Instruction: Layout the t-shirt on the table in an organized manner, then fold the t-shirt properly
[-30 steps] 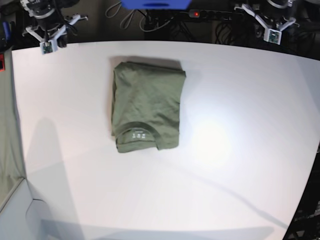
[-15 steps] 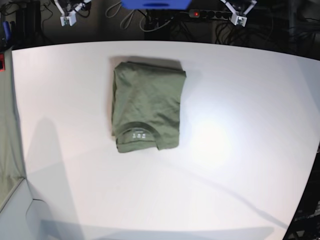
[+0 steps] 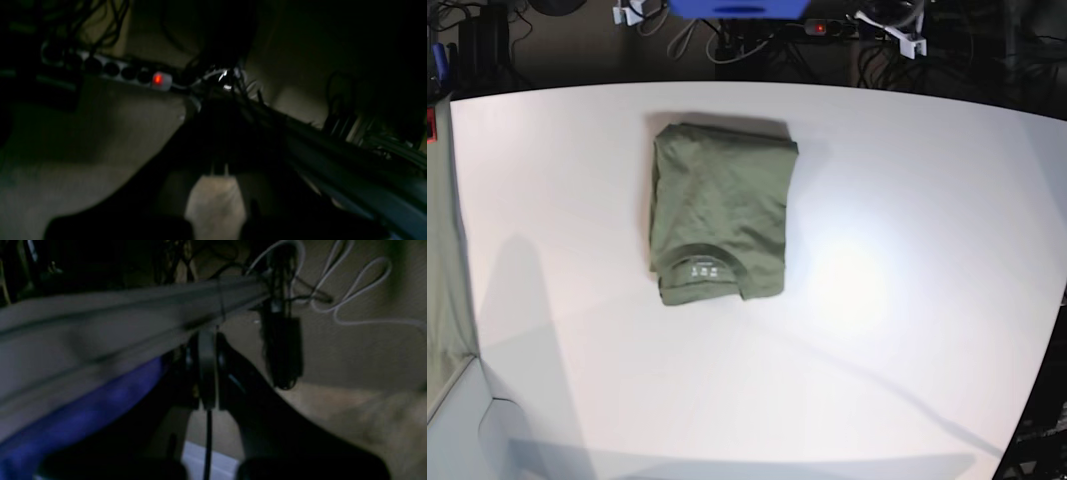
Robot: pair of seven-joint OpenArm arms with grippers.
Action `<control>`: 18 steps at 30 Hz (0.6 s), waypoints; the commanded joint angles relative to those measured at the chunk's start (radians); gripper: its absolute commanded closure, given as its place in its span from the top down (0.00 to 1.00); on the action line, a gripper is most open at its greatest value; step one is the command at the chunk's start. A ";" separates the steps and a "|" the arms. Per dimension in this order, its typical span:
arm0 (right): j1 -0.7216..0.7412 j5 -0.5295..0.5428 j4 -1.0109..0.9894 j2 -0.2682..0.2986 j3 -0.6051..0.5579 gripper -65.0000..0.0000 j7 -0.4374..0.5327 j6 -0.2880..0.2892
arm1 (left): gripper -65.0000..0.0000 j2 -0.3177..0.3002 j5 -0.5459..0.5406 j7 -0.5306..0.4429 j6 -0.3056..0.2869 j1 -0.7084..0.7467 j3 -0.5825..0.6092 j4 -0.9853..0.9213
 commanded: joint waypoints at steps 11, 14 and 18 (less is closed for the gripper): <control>0.229 0.008 -0.537 0.018 -0.214 0.00 0.458 -0.725 | 0.00 0.079 0.207 0.032 0.225 -0.033 -0.003 -0.010; 0.231 0.005 -0.529 0.004 -0.226 0.00 0.465 -0.887 | 0.00 0.082 0.205 0.034 0.227 -0.033 -0.007 -0.012; 0.231 -0.006 -0.529 0.023 -0.234 0.00 0.465 -0.894 | 0.00 0.084 0.204 0.034 0.228 -0.041 -0.009 -0.012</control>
